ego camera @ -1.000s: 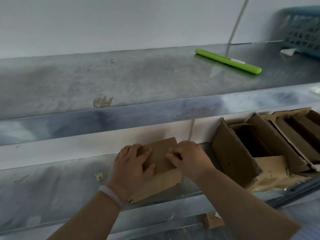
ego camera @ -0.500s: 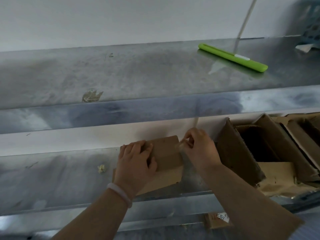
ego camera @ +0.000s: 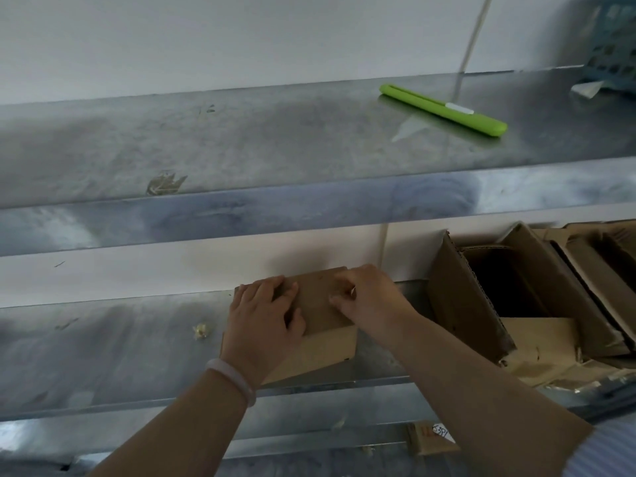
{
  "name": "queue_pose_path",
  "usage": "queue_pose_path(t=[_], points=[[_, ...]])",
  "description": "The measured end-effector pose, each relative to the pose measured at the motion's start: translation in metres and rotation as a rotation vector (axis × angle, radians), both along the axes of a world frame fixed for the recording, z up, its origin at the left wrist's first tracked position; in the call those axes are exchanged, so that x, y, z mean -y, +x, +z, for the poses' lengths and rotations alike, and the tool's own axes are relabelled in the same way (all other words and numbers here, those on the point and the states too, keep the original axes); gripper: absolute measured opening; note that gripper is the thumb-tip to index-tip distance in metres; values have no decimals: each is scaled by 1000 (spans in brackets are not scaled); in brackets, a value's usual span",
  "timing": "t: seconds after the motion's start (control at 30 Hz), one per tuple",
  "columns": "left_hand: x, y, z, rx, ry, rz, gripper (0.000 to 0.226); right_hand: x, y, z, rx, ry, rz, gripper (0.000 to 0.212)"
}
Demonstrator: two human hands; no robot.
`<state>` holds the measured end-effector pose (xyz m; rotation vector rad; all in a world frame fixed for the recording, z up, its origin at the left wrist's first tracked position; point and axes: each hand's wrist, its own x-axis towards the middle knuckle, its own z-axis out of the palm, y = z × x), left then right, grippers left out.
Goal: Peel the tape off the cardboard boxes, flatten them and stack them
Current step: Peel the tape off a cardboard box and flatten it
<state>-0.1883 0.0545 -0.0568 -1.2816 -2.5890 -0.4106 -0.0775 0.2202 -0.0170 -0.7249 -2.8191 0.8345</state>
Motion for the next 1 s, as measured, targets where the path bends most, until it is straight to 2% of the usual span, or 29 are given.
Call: queue_pose_path(t=[0.07,0.37,0.43,0.53,0.57,0.7,0.8,0.9,1.0], points=[[0,0,0,-5,1,-7,47,1,3,-4,-49,-78,-80,31],[0,-1,1,3,-36,3,49,-1,9,-8,-89,-122,-191,5],[1,-1,2,2,-57,-2,50,-3,13,-13,-145,-229,-260,5],[2,-2,3,3,-55,-15,50,-7,19,-23,-280,-574,-465,11],[2,-2,4,1,-44,-19,50,-9,21,-27,-311,-627,-521,13],[2,-1,3,-11,-19,-24,49,-13,29,-39,-259,-288,-448,11],[1,-1,3,-12,-32,-18,50,-9,29,-35,-261,-298,-341,8],[1,-2,2,-6,-49,-13,51,-5,25,-33,-237,-459,-327,11],[1,-2,3,3,-51,-9,51,-3,22,-36,-318,-818,-469,27]])
